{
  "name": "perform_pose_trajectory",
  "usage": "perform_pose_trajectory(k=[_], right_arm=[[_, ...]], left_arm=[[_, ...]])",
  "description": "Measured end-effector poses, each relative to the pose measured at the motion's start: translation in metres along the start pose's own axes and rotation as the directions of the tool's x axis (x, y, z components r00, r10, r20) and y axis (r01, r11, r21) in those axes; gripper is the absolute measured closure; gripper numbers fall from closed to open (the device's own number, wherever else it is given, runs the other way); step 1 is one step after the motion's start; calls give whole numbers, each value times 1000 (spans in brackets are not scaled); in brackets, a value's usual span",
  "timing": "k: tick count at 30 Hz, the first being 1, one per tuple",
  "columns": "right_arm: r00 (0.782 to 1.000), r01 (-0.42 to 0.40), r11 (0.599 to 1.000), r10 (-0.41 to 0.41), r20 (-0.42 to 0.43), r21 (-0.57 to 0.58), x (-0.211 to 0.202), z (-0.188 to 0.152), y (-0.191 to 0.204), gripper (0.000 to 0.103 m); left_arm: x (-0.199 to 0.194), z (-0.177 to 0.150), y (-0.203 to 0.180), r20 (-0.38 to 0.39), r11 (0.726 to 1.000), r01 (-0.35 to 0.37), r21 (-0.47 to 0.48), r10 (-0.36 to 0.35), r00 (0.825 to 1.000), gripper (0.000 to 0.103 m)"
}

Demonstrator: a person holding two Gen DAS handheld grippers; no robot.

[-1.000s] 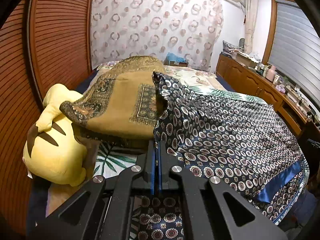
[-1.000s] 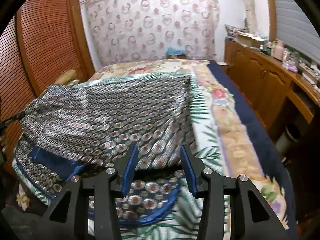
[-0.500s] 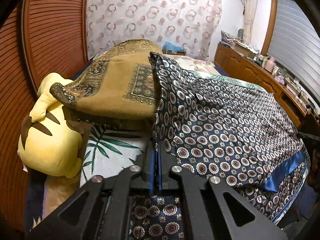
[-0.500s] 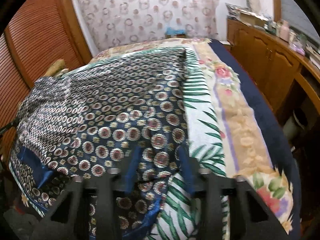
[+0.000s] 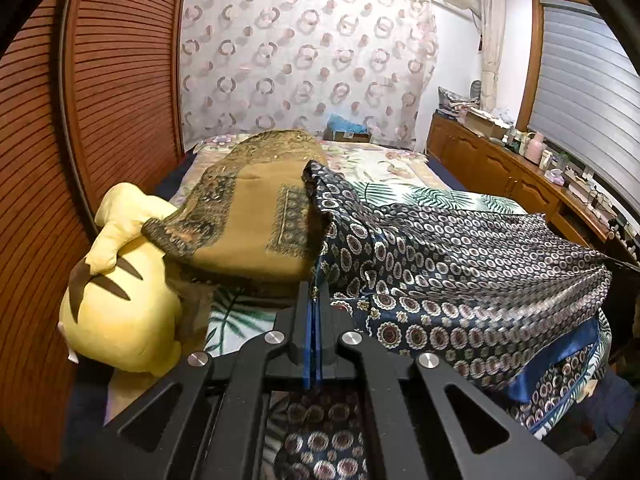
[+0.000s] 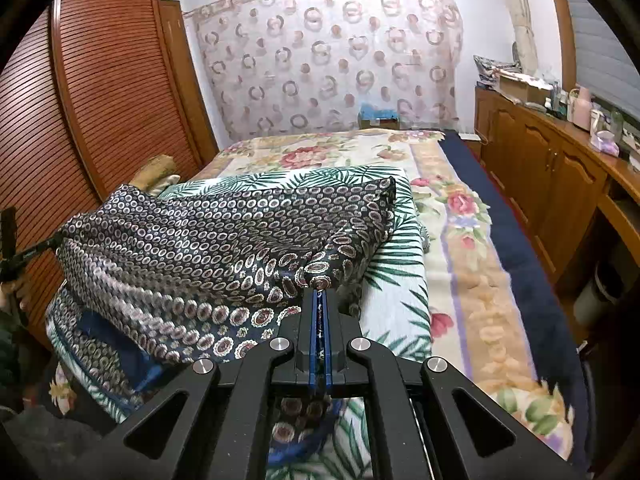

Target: Fold small clothes

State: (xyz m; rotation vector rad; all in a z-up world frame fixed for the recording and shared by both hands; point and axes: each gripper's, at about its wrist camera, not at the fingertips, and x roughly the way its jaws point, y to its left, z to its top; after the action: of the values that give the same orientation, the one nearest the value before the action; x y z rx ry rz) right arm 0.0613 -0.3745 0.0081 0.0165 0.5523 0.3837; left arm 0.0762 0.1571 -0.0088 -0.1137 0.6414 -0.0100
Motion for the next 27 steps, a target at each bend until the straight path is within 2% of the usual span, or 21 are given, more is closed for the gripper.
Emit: perform_pose_trajectory(k=[4,9,10,11,12,13,14,15,19,21,23,27], right_arm=[[1000,-5,1000,6,-21,16,-10,-8,-3,101],[998,42,999,-42,-49,7,-7,-13,-5,101],[997,61,998,-60,-49,7,-5,-9,-5,101],[996,77,997,-77,-47,9,-4,-9,-6,101],[995,86,996,-85,-50,12,2,-3,0,99],[994,100,995,-99,-52,15,3,-2,0,93],[992,117,993,-116,-56,11,3,-1,3,88],[990,127,992,-126,-57,3,4,0,6,86],[991,128,992,-128,-47,-11,1,0,19,66],[993,108,994,-108,-36,-19,0,-2,29,65],[996,81,996,-82,-32,-32,-1,-6,42,65],[999,8,999,-10,-42,-47,0,-19,66,65]], left_arm=[[-1,-12,5,-30,1000,1,-10,-1,1000,102],[5,-26,0,-67,1000,8,5,-7,998,101],[5,-29,-1,-68,1000,7,4,-6,998,95],[4,-30,-1,-64,1000,7,4,-7,998,82],[1,-32,-3,-57,1000,7,1,-7,998,78],[-2,-33,-4,-48,1000,8,-3,-8,999,67],[-5,-35,-6,-39,1000,14,-6,-14,999,60],[-8,-36,-8,-34,1000,22,-6,-23,999,60],[-15,-44,-20,-32,1000,21,-6,-21,999,59],[-18,-47,-27,-24,999,37,-10,-38,999,57],[-19,-51,-35,-25,998,65,-12,-65,998,31],[-22,-60,-55,-17,996,86,-6,-87,996,28]])
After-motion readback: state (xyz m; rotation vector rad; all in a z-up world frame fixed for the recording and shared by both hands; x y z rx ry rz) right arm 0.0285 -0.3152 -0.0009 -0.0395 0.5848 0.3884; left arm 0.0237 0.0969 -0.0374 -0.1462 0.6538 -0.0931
